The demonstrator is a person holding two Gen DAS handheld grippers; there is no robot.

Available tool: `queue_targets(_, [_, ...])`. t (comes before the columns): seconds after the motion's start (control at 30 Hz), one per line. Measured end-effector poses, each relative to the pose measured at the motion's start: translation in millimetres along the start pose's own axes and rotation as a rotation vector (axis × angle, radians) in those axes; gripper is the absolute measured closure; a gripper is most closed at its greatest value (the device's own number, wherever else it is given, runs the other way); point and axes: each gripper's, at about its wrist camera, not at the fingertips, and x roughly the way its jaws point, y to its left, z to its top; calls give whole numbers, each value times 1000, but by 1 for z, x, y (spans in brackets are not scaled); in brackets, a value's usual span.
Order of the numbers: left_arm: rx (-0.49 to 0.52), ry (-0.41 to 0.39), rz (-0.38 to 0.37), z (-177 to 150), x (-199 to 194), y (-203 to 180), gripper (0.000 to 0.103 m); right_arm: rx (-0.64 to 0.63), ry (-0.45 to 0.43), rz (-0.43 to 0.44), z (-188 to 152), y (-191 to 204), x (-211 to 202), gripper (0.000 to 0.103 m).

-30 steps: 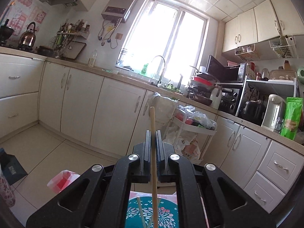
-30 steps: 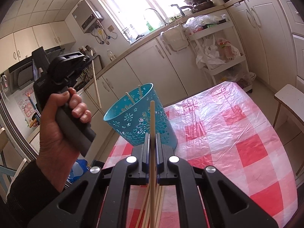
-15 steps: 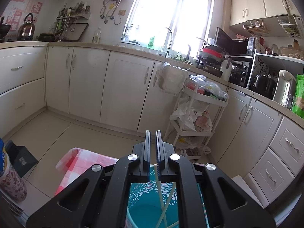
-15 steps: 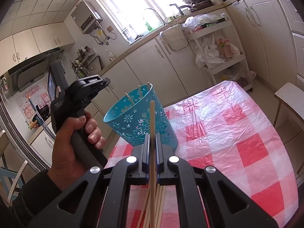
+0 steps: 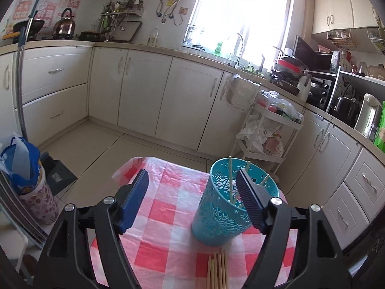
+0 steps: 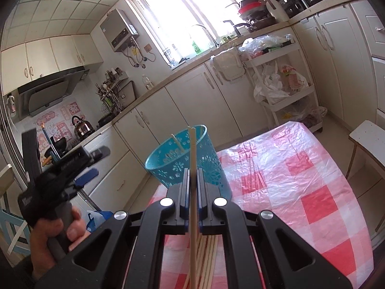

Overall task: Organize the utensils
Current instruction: 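Lower the stick into the teal cup and open the right tool, then withdraw the right tool from the cup back to the table edge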

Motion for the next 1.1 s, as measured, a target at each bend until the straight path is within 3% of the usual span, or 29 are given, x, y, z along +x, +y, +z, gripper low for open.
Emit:
queue_targets(0.33, [11, 6, -6, 6, -5, 6, 28, -78, -193, 43, 81, 51, 46, 97])
queue_targets(0.53, [-18, 9, -2, 12, -4, 11, 27, -118, -243, 8, 103, 66, 94, 97])
queue_targets(0.67, [-4, 8, -1, 12, -4, 11, 27, -148, -227, -45, 99, 69, 129, 97])
queue_targets(0.87, [-12, 29, 9, 14, 2, 17, 27, -202, -111, -99, 69, 62, 156, 97])
queue_targets(0.93, [-14, 35, 13, 14, 3, 19, 27, -214, -87, -107, 61, 59, 154, 91])
queue_targets(0.97, [-13, 34, 16, 15, 3, 20, 27, -221, -86, -110, 60, 59, 151, 81])
queue_targets(1.0, [-10, 33, 19, 15, 3, 20, 27, -226, -84, -109, 59, 58, 146, 78])
queue_targets(1.1, [3, 29, 31, 14, 2, 18, 27, -229, -71, -93, 56, 59, 121, 78])
